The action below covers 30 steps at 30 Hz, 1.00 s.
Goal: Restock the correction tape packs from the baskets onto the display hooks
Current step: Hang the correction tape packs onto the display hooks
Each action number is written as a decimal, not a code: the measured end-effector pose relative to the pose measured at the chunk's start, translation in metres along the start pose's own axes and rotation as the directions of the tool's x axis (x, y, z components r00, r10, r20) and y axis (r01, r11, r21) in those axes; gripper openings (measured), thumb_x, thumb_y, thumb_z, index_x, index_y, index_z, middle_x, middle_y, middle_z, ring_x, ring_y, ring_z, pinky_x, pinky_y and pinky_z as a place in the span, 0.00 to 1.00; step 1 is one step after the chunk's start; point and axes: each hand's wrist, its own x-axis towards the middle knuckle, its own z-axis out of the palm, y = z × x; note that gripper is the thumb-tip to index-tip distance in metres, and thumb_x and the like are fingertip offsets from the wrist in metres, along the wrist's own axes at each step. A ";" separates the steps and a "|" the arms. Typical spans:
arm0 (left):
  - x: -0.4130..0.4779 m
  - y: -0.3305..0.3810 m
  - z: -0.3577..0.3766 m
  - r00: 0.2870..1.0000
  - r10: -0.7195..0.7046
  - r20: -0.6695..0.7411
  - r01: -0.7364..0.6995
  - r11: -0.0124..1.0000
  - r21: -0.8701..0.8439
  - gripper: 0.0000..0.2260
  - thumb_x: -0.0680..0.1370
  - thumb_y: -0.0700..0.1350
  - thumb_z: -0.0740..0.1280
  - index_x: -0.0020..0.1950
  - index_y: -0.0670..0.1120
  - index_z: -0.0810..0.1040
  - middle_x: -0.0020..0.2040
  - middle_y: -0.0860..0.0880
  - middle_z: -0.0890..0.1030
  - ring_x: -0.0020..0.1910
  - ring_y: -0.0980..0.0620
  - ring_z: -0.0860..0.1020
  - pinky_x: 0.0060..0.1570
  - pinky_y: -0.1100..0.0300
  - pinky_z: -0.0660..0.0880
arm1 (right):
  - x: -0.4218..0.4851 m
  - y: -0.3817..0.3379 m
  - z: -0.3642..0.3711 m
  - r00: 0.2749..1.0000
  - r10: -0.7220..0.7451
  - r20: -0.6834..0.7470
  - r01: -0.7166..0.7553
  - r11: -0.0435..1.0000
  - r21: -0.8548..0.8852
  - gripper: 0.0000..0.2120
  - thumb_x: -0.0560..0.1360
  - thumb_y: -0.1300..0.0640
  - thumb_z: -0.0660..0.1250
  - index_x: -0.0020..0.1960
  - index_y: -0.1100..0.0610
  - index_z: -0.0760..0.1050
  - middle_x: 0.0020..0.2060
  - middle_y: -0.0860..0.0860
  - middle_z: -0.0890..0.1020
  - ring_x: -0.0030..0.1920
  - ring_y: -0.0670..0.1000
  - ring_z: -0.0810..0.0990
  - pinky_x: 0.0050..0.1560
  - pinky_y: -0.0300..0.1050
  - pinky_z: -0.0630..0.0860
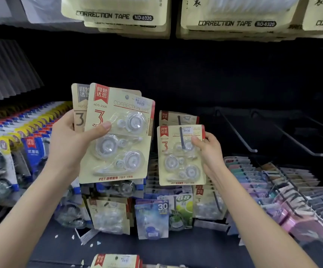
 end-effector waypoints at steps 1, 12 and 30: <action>0.006 0.001 0.003 1.000 -0.011 0.004 0.011 1.000 -0.006 0.13 0.71 0.36 0.74 0.51 0.51 0.79 0.44 0.57 0.86 0.47 0.57 0.84 0.49 0.59 0.77 | 0.011 0.001 0.003 1.000 0.019 -0.009 -0.019 1.000 0.021 0.15 0.77 0.63 0.69 0.62 0.60 0.72 0.54 0.57 0.84 0.52 0.55 0.85 0.57 0.57 0.80; 0.034 -0.001 0.022 0.989 -0.135 0.066 0.140 0.986 -0.085 0.14 0.62 0.43 0.74 0.47 0.50 0.80 0.44 0.52 0.86 0.44 0.52 0.85 0.50 0.49 0.78 | 0.097 0.022 0.019 0.996 0.070 -0.054 -0.066 0.995 0.081 0.18 0.74 0.60 0.73 0.61 0.58 0.73 0.54 0.59 0.83 0.54 0.59 0.83 0.58 0.63 0.78; -0.010 0.019 0.012 0.969 -0.162 0.186 0.195 0.965 -0.177 0.16 0.65 0.41 0.72 0.52 0.47 0.80 0.48 0.48 0.86 0.44 0.50 0.85 0.40 0.56 0.81 | -0.082 -0.066 0.023 0.931 -0.358 0.072 0.364 0.891 -0.273 0.17 0.76 0.44 0.67 0.59 0.52 0.74 0.51 0.44 0.80 0.50 0.40 0.79 0.49 0.31 0.75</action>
